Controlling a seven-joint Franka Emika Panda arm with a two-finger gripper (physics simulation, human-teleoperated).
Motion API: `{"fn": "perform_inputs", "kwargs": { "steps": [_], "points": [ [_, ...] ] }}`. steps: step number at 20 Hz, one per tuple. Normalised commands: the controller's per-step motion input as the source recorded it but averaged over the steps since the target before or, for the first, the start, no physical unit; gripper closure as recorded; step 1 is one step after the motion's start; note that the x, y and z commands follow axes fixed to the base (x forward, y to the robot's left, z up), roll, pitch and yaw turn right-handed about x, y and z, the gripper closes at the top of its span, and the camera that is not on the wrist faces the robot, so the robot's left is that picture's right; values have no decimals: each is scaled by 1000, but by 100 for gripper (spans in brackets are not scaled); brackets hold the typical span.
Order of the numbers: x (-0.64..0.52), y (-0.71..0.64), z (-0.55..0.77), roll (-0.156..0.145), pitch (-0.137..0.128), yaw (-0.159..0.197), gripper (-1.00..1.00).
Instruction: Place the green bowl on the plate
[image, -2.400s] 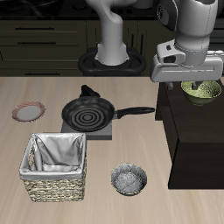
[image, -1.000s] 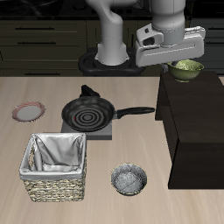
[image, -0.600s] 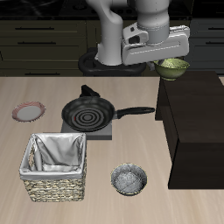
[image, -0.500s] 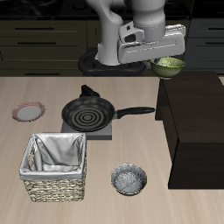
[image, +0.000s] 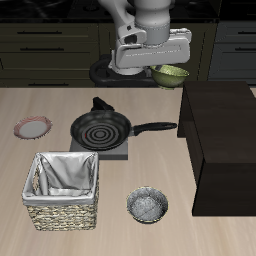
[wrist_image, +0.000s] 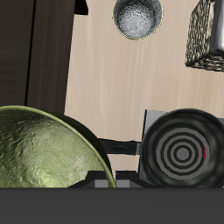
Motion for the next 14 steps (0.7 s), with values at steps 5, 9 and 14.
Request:
{"fn": "perform_inputs", "kwargs": {
  "steps": [5,9,14],
  "points": [
    [-136,-435,-91,-90,-32,37,100],
    [-115,-514,-106,-84,-22,18,100],
    [-63,-487,-193,-73,10,17,100]
  ]
}}
